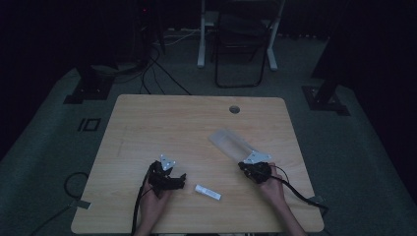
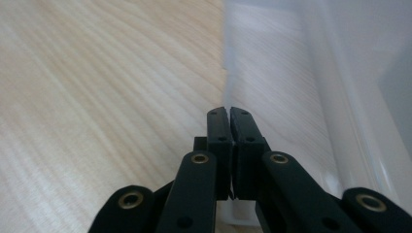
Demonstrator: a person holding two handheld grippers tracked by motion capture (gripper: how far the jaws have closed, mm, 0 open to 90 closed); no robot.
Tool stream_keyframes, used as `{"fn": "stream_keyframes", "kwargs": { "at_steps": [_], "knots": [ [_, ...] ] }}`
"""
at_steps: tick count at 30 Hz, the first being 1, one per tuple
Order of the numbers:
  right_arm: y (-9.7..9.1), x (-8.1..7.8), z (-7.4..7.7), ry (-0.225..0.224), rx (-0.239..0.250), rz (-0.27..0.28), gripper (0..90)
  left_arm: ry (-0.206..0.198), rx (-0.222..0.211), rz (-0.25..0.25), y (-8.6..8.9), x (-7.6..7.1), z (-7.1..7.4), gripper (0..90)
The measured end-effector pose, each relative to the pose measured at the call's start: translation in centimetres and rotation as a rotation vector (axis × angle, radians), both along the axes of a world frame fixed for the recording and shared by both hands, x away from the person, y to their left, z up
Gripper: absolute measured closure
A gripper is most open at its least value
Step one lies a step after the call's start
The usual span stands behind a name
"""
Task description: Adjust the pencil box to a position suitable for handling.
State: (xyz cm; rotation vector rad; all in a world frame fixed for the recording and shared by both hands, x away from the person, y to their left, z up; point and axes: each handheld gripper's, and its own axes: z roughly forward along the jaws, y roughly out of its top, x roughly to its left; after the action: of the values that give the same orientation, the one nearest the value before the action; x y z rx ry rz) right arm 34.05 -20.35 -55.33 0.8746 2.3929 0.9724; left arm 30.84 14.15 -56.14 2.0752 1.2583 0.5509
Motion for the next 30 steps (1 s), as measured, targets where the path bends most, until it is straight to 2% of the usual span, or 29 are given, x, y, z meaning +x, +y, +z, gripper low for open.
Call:
{"fn": "stream_keyframes", "kwargs": {
  "at_steps": [2, 10, 12, 14, 16, 17, 19, 21, 24, 27, 30],
  "knots": [
    [0.4, -0.3, -0.1, -0.009, -0.008, 0.048, 88.8, 0.000, 0.000, 0.000, 0.0, 0.0, 0.0, 10.8],
    [1.6, -0.2, 0.1, -0.018, -0.026, 0.103, 87.7, 0.000, 0.000, 0.000, 0.0, 0.0, 0.0, 10.8],
    [1.5, -0.3, 0.1, -0.011, -0.011, 0.113, 79.7, 0.000, 0.000, 0.000, 0.0, 0.0, 0.0, 10.8],
    [1.4, -0.5, 0.4, -0.023, 0.006, 0.109, 73.4, 0.000, 0.000, 0.000, 0.0, 0.0, 0.0, 10.8],
    [1.1, -1.0, 1.2, -0.034, 0.056, 0.100, 69.0, 0.000, 0.001, -0.001, 0.0, 0.0, 0.0, 10.8],
    [1.1, -1.0, 1.2, -0.034, 0.056, 0.100, 67.7, 0.000, 0.002, -0.001, 0.0, 0.0, 0.0, 10.8],
    [0.8, -1.3, 1.8, -0.032, 0.091, 0.087, 65.6, -0.001, 0.001, -0.001, 0.0, 0.0, 0.0, 10.8],
    [0.9, -1.8, 2.4, -0.037, 0.097, 0.075, 64.7, 0.000, 0.001, -0.001, 0.0, 0.0, 0.0, 10.8],
    [1.3, -2.8, 3.4, -0.047, 0.120, 0.087, 63.6, 0.000, 0.001, -0.001, 0.0, 0.0, 0.0, 10.8],
    [1.8, -3.6, 4.0, -0.053, 0.122, 0.105, 62.5, 0.000, 0.001, -0.001, 0.0, 0.0, 0.0, 10.8],
    [2.3, -4.4, 4.3, -0.042, 0.134, 0.120, 61.2, 0.000, 0.002, -0.001, 0.0, 0.0, 0.0, 10.8]
  ]
}}
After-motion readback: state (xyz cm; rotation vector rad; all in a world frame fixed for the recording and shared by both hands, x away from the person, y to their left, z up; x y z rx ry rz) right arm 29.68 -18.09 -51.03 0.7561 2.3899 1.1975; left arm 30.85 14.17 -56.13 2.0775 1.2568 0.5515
